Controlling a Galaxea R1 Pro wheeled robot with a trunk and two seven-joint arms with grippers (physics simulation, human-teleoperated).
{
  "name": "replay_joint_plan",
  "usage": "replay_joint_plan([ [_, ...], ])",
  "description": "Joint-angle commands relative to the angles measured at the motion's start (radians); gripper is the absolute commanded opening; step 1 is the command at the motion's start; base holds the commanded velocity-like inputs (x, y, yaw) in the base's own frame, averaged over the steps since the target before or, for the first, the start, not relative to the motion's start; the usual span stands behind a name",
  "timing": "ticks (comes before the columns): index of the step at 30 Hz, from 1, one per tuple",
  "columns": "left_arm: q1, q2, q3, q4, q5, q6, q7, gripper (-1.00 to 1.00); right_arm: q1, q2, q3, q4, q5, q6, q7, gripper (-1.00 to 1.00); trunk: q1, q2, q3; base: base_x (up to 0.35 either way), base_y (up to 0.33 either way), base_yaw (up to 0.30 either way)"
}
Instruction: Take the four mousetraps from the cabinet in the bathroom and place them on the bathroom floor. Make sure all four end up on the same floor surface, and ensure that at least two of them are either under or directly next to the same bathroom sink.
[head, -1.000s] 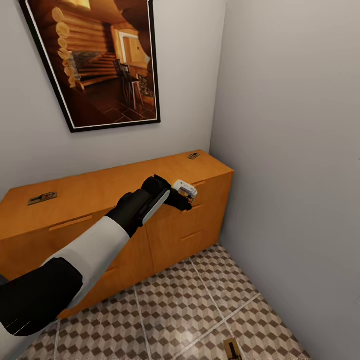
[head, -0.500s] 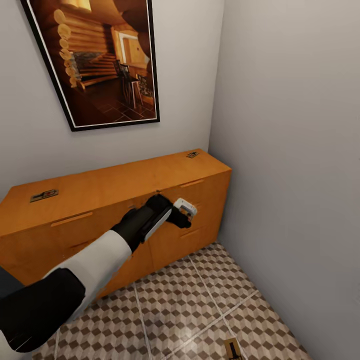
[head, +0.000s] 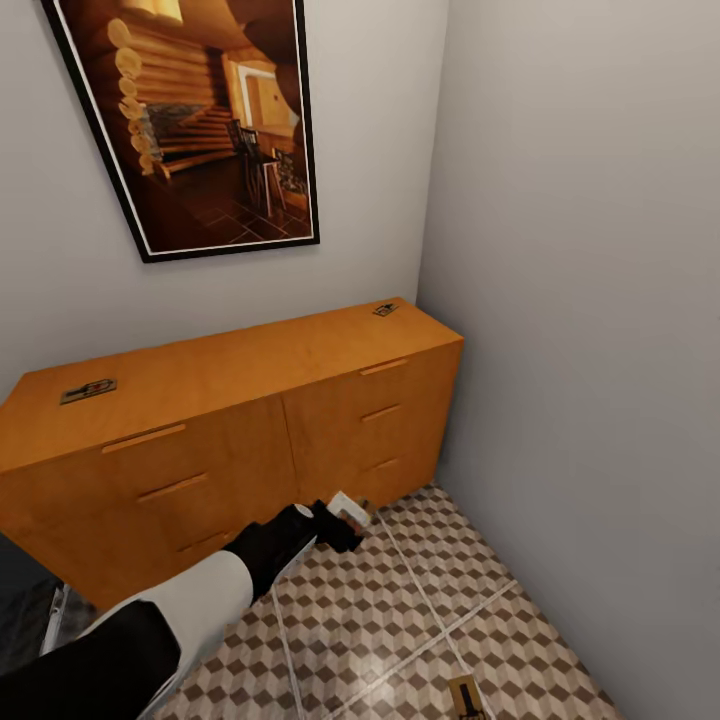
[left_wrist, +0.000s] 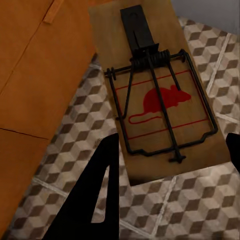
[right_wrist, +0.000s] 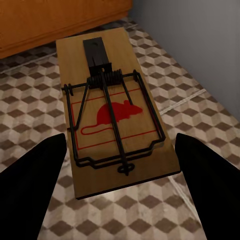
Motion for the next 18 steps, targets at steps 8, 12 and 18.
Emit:
replay_joint_plan([
  [8,0.080,0.001,-0.003,0.306,0.010,-0.340,0.001,-1.00,-0.001,-0.010,0.007,-0.013,0.003,-0.004,-0.007,-1.00,0.000,0.000,-0.001,0.000,0.000,0.000],
  [12,0.124,0.006,0.000,0.378,0.012,-0.455,0.005,-1.00,-0.001,-0.018,0.006,-0.060,0.003,0.001,-0.008,-1.00,0.000,0.000,-0.001,0.000,0.000,0.000],
  [18,0.214,0.053,0.002,0.393,0.054,-0.536,0.010,-1.00,-0.001,-0.078,0.005,-0.216,0.004,0.081,-0.010,-1.00,0.000,0.000,-0.001,0.000,0.000,0.000],
])
